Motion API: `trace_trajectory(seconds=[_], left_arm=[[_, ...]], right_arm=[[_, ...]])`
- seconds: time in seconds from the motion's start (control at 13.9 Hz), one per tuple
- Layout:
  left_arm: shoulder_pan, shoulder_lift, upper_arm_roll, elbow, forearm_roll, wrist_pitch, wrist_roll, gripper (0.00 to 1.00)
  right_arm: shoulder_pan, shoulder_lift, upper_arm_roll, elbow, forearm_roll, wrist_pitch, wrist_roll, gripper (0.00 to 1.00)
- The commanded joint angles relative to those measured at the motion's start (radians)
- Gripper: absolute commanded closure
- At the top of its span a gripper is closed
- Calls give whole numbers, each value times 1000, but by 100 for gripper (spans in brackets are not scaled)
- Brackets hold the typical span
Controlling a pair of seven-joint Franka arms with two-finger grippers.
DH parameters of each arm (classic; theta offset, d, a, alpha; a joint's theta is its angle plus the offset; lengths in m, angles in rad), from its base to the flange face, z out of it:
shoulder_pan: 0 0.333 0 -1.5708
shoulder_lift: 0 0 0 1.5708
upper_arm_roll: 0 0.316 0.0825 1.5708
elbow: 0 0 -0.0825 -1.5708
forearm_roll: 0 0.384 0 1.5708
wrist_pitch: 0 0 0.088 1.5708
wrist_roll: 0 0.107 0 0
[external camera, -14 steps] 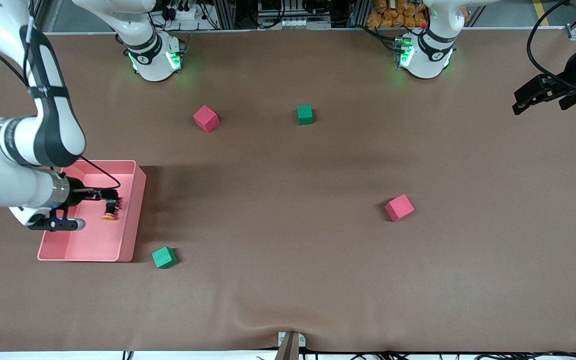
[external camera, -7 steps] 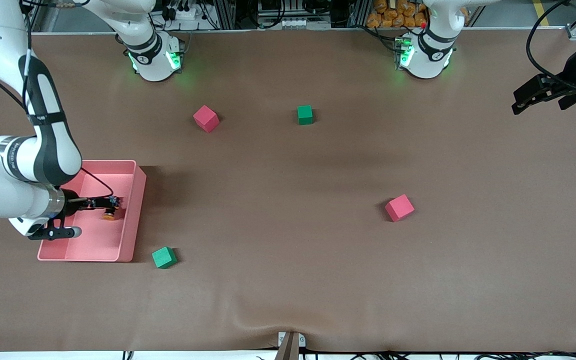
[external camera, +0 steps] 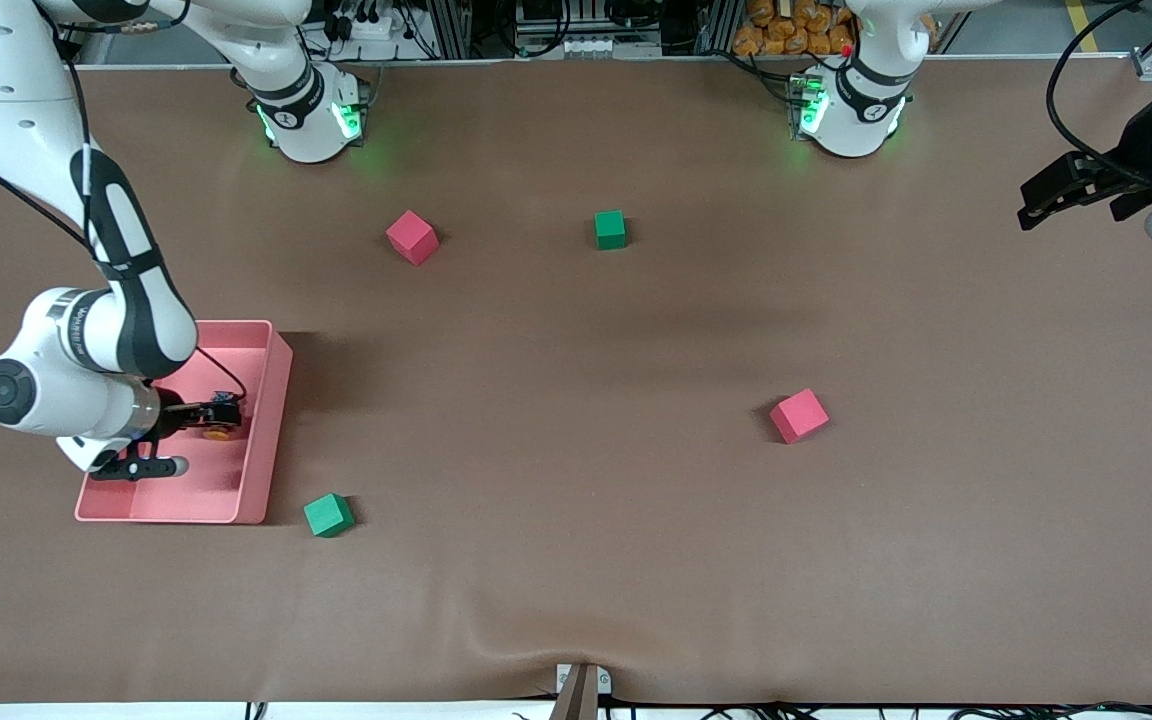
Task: Place and upright button with both arms
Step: 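Lower the right gripper and grasp the yellow button's base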
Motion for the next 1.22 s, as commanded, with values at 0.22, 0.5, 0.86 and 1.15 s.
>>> trace_trajectory(seconds=[0.22, 0.5, 0.86, 1.15], left_arm=[[1, 31, -1, 15, -16, -9, 14, 0], [-4, 48, -1, 19, -17, -6, 10, 0], [-7, 54, -3, 19, -17, 2, 7, 0], [-8, 65, -6, 19, -17, 3, 7, 0]], right_arm=[[-23, 25, 9, -16, 3, 47, -13, 0], [-28, 39, 9, -14, 6, 61, -13, 5], [-39, 49, 9, -8, 9, 60, -16, 76], [-37, 45, 9, 21, 11, 27, -14, 100]])
